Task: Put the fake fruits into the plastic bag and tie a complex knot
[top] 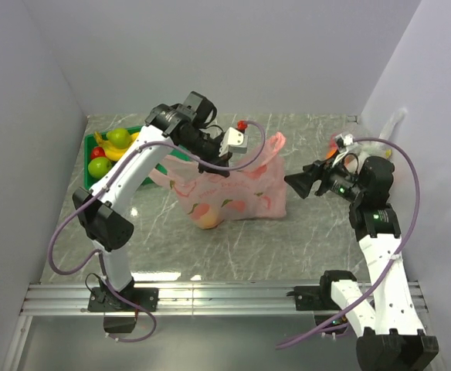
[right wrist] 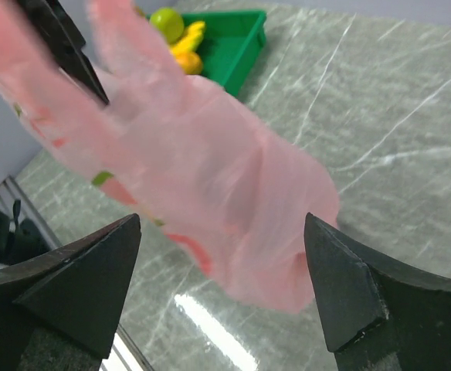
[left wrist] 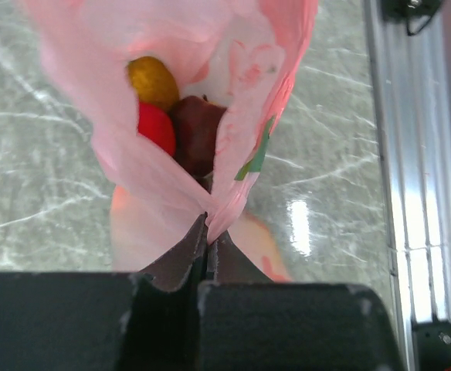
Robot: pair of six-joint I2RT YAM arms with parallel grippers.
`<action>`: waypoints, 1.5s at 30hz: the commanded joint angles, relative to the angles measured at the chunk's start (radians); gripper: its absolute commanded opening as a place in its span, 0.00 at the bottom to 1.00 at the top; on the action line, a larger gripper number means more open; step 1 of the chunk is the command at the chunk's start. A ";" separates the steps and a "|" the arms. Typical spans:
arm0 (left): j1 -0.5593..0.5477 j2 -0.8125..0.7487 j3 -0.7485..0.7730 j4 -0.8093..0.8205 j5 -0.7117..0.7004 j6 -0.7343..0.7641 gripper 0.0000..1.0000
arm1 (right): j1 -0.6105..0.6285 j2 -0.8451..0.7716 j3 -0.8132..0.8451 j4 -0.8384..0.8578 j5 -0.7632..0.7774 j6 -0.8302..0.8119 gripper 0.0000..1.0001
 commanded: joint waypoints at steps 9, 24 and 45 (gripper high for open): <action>-0.008 -0.078 -0.268 0.275 0.162 -0.230 0.00 | -0.007 -0.168 -0.256 0.177 -0.124 -0.119 0.97; -0.011 0.042 -0.304 0.389 0.303 -0.275 0.01 | 0.147 -0.024 -0.404 0.588 -0.055 -0.040 1.00; 0.049 -0.068 -0.737 0.934 0.147 -0.696 0.01 | 0.277 0.307 -0.235 0.458 0.384 0.205 0.00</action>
